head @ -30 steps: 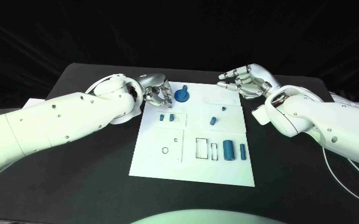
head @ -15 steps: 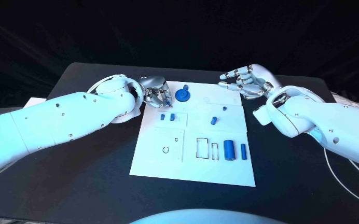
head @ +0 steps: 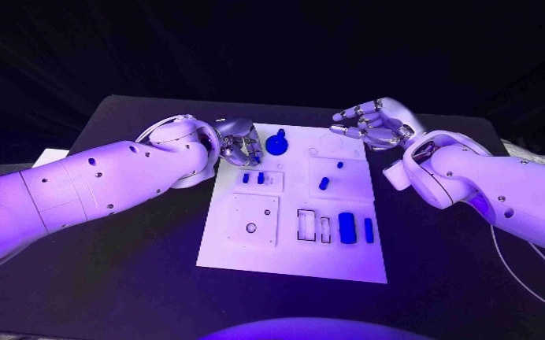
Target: Assemble the parts on the task board
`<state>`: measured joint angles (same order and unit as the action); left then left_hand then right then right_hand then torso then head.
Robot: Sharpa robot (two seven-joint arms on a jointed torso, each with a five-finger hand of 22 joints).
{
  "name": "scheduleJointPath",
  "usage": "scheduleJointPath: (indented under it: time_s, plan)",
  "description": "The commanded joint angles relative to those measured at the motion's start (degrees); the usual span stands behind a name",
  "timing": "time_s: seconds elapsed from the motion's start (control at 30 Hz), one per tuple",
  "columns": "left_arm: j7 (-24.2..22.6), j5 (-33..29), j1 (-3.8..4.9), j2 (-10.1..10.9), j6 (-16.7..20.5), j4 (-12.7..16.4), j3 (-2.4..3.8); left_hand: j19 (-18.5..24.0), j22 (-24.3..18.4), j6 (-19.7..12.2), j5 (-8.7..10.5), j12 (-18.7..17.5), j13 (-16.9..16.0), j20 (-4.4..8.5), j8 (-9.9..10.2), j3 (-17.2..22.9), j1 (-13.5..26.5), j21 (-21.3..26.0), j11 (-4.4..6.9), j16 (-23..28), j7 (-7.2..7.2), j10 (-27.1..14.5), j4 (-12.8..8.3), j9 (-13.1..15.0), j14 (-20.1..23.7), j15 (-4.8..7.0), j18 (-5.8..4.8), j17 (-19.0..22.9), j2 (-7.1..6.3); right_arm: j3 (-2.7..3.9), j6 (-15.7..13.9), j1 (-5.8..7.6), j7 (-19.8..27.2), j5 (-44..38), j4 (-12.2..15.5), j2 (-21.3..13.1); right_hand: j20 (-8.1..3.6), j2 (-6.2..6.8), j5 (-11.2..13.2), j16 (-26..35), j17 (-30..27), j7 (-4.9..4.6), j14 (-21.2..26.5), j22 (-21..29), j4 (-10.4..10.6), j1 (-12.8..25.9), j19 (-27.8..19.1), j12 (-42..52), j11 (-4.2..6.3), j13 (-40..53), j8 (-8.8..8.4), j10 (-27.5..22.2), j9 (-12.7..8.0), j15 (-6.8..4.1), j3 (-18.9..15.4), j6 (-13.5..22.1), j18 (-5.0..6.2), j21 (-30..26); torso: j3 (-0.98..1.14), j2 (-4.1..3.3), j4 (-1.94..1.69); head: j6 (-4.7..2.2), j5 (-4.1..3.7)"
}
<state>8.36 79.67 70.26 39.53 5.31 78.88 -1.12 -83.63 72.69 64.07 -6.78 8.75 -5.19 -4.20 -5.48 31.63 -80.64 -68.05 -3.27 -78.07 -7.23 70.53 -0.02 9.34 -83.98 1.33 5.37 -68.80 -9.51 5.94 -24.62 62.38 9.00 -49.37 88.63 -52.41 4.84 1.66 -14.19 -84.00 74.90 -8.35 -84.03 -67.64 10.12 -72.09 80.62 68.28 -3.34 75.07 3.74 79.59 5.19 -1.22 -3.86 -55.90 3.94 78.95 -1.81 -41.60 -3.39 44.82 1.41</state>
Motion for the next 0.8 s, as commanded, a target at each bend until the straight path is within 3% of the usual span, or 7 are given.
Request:
scheduleJointPath:
  time_s: [0.03,0.8]
  plan:
    - [0.3,0.32,-0.04,-0.24,-0.44,0.09,-0.02,-0.14,-0.02,0.43,-0.02,-0.38,-0.09,-0.15,0.17,-0.17,0.59,-0.1,-0.02,0.09,-0.01,0.46,-0.02,-0.08,-2.17,0.07,-0.58,0.05,0.01,0.01,0.41,-0.04,0.59,-0.09,0.12,0.03,0.05,-0.65,-0.29,0.37,4.14,0.01,-3.58,0.0,-0.03,0.09,-0.41,-0.27,-0.01,0.53,0.11,-0.51,0.08,0.16,-0.45,-0.09,0.47,-0.19,0.01,0.0,0.02,0.02,0.03]
    - [1.78,5.88,-0.1,-2.24,-3.7,-1.6,-0.23,-0.1,0.06,0.7,0.17,-0.43,-0.21,-0.1,0.15,-0.36,0.75,-0.12,0.11,0.04,0.13,0.88,-0.13,-0.11,-2.16,0.16,-0.57,0.07,-0.02,0.01,0.46,-0.04,0.59,-0.12,0.21,0.06,0.05,-0.65,-0.29,0.37,4.14,0.01,-3.58,0.0,-0.03,0.09,-0.41,-0.27,-0.01,0.53,0.11,-0.51,0.08,0.16,-0.45,-0.09,0.47,-0.19,0.01,0.03,-0.04,0.6,-0.24]
